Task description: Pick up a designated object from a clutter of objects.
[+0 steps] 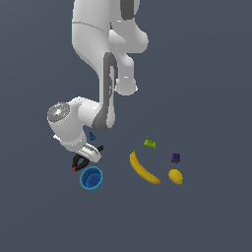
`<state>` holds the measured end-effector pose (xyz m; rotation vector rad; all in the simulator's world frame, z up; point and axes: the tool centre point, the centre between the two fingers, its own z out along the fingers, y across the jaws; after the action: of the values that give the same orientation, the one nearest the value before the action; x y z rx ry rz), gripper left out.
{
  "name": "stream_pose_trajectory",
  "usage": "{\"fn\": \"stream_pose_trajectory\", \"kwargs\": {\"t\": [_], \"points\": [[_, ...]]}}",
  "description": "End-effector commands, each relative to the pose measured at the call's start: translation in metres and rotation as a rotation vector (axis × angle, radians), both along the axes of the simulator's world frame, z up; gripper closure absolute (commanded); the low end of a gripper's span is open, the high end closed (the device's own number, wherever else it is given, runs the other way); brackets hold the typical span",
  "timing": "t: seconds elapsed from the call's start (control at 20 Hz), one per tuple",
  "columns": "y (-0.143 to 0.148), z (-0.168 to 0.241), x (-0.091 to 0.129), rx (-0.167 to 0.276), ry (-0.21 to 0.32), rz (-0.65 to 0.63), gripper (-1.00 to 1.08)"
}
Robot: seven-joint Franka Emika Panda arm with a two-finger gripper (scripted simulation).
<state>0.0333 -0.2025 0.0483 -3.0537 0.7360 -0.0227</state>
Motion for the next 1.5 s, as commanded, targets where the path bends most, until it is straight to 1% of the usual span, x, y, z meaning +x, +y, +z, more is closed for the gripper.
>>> {"fn": "stream_pose_trajectory", "kwargs": {"t": [0.0, 0.25, 0.6, 1.0, 1.45], "points": [[0.011, 0.01, -0.003, 0.0, -0.002, 0.001, 1.08], [0.041, 0.034, -0.016, 0.0, -0.001, 0.001, 1.08], [0.097, 0.079, -0.038, 0.001, 0.001, 0.0, 1.08], [0.166, 0.136, -0.064, -0.001, 0.004, 0.0, 1.08], [0.25, 0.207, -0.097, -0.004, 0.006, -0.001, 1.08]]}}
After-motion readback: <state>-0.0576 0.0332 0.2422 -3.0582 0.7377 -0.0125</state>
